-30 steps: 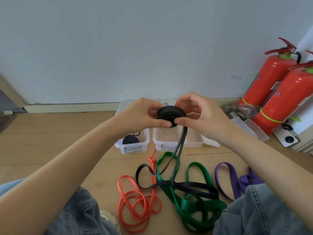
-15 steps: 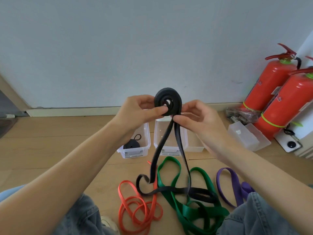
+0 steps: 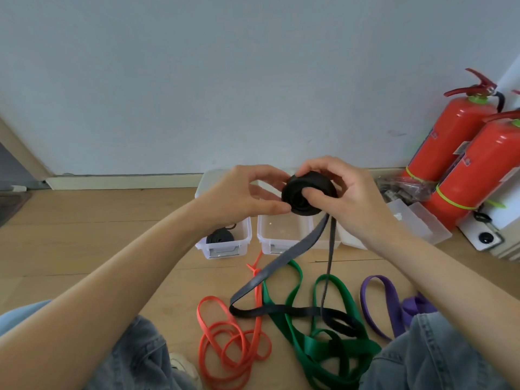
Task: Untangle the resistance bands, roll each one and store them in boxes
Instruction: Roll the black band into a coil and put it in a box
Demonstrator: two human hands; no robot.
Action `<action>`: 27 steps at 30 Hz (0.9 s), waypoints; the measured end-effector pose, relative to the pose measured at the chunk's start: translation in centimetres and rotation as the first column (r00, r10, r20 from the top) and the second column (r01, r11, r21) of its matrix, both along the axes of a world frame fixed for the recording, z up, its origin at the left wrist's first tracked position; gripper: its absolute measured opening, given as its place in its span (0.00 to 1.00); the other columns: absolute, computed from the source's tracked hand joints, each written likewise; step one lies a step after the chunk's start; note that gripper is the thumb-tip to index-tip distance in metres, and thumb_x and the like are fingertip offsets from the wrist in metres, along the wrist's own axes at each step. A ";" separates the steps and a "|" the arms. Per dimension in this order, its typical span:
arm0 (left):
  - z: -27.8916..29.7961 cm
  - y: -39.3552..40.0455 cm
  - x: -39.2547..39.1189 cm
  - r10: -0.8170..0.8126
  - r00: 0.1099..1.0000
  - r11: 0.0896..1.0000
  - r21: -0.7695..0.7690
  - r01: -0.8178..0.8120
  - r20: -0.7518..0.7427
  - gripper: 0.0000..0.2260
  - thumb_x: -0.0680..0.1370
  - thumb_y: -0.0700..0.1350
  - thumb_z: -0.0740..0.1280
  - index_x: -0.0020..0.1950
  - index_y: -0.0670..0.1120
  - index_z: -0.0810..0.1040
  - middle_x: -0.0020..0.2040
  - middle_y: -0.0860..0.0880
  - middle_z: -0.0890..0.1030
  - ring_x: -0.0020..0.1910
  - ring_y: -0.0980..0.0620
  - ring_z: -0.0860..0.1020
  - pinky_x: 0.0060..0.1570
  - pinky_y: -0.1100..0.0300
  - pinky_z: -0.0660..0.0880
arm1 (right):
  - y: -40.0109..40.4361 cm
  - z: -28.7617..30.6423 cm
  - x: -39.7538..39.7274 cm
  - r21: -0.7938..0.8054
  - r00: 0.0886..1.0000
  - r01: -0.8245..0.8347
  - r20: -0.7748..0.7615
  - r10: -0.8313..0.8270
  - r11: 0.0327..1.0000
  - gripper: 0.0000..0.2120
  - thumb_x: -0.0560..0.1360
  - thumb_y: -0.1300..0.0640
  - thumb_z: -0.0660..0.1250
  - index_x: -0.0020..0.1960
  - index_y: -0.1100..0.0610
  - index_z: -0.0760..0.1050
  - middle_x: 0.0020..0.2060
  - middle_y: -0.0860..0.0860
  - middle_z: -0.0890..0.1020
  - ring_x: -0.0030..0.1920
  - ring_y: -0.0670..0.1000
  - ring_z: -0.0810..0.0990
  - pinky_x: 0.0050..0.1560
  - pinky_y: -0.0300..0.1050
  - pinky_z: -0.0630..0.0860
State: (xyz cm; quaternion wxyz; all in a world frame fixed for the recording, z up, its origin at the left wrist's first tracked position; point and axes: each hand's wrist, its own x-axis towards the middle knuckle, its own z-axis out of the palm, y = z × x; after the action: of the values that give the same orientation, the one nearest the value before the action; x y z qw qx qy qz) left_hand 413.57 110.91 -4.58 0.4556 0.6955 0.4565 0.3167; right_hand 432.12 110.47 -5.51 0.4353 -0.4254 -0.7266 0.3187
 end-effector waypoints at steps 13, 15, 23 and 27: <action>-0.1 0.8 0.0 0.231 0.906 0.971 -0.142 -0.192 0.355 0.08 0.69 0.41 0.73 0.47 0.43 0.81 0.44 0.46 0.85 0.43 0.52 0.83 0.40 0.66 0.78 | 0.7 -0.6 0.5 -0.297 0.919 -0.106 -0.395 -0.021 0.949 0.18 0.63 0.55 0.74 0.49 0.48 0.71 0.44 0.50 0.84 0.48 0.53 0.83 0.50 0.46 0.76; -0.3 0.7 0.2 0.230 0.877 0.968 -0.194 -0.161 0.421 0.14 0.67 0.44 0.73 0.50 0.41 0.81 0.47 0.44 0.84 0.46 0.51 0.83 0.42 0.64 0.78 | 0.6 -0.6 0.1 -0.278 0.911 -0.097 -0.412 -0.027 0.956 0.16 0.64 0.56 0.73 0.48 0.50 0.71 0.44 0.50 0.84 0.47 0.53 0.83 0.49 0.46 0.77; -1.1 0.6 0.0 0.109 0.987 0.989 -0.111 -0.096 0.117 0.14 0.69 0.39 0.73 0.53 0.48 0.80 0.49 0.51 0.84 0.48 0.57 0.82 0.47 0.68 0.77 | 0.4 -0.4 0.4 -0.122 0.997 -0.002 -0.076 -0.008 0.993 0.15 0.68 0.66 0.72 0.47 0.49 0.75 0.41 0.50 0.84 0.44 0.47 0.83 0.50 0.41 0.78; -0.8 0.4 -0.1 -0.009 0.997 1.000 -0.016 0.007 -0.080 0.11 0.70 0.39 0.74 0.48 0.51 0.79 0.47 0.51 0.83 0.44 0.59 0.82 0.45 0.70 0.76 | 0.1 0.1 0.4 -0.051 0.988 -0.047 0.148 0.054 0.998 0.19 0.68 0.62 0.74 0.47 0.39 0.77 0.44 0.41 0.83 0.47 0.42 0.81 0.55 0.42 0.77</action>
State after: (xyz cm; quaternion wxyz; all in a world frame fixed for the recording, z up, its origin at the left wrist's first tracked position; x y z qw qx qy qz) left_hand 413.46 111.27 -5.37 0.4436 0.7059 0.4740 0.2832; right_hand 432.53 110.56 -5.42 0.3614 -0.4397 -0.7600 0.3138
